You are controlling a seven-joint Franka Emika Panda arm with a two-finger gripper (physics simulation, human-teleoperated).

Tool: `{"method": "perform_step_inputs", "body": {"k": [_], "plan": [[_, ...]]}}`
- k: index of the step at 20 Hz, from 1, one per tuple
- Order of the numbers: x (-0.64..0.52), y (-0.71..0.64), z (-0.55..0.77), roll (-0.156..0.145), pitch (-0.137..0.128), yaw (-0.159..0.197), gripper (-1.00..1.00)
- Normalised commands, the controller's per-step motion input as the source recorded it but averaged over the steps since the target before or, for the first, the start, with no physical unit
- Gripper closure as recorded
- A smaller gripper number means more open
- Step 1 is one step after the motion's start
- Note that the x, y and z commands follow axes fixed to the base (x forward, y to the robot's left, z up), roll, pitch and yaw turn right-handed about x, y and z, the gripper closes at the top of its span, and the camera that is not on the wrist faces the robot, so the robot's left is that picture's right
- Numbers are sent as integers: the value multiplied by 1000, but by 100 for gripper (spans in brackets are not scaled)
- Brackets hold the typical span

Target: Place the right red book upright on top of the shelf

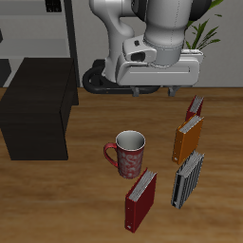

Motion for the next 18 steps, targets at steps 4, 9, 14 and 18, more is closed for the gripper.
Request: {"method": "perform_step_inputs", "body": {"k": [4,9,14,18], "plan": [[379,-44,124,15,-18,-5,-100],[322,-81,93,11,-35,-54,-100],[405,-81,-24,22,-14,-41,-100],[315,-105,-50,9,-37,-28,-100]]}}
